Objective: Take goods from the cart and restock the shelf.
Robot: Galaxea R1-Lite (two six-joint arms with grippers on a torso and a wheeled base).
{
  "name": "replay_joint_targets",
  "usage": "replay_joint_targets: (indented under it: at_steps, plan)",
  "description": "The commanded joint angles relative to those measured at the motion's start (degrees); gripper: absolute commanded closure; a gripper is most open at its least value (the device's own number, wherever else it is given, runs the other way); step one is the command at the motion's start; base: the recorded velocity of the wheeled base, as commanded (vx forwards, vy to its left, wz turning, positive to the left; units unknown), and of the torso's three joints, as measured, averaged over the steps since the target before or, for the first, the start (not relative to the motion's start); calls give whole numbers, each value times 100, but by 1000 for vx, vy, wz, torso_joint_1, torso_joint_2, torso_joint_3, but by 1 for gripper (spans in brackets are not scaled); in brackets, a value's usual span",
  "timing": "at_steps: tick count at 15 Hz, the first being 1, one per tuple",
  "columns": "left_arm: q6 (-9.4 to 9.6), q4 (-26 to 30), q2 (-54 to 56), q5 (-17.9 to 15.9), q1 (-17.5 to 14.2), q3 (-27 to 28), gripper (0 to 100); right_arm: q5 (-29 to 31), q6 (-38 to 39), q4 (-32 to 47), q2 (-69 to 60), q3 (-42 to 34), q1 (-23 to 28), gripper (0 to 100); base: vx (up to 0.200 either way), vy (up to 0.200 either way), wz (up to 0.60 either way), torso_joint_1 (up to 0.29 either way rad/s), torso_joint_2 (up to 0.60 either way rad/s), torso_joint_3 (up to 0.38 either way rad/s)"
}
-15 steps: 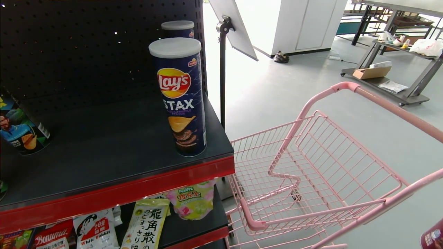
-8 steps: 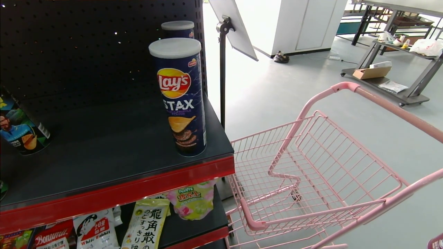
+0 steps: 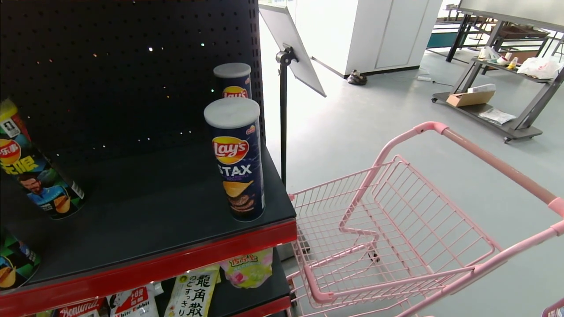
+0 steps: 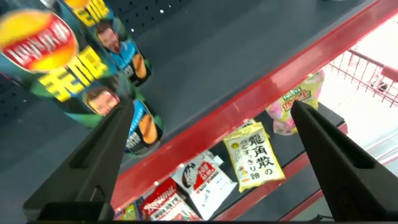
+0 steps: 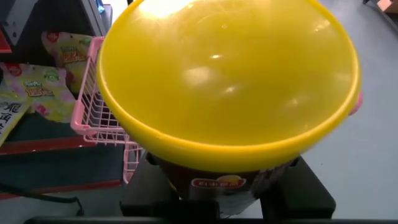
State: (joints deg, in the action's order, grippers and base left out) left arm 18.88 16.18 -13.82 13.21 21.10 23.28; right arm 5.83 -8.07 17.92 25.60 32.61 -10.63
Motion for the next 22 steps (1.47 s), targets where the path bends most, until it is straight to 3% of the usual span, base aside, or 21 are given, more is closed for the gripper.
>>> replay_joint_targets:
  at_steps: [1, 5, 13, 17, 22]
  plan:
    - [98, -1, 3, 6, -1, 18, 0, -3, -2, 1, 50, 0, -9, 100, 0, 0, 0, 168, -427, -266]
    - [370, -1, 11, 50, -18, 9, 0, -3, -54, 10, 42, -9, -9, 100, 0, 0, 0, 140, -341, -203]
    - [388, -1, 64, 85, -18, 9, 0, -3, -107, 10, 24, -18, -9, 100, 0, 0, 0, 3, -7, -3]
    - [388, -1, 108, 85, -27, -8, 0, -3, -142, 10, 24, -27, -9, 100, -200, -200, 0, 8, 4, 1]
    - [388, 8, 152, 76, -18, -8, 0, -3, -151, 10, 15, -97, -9, 100, -80, 0, 0, -6, -2, 0]
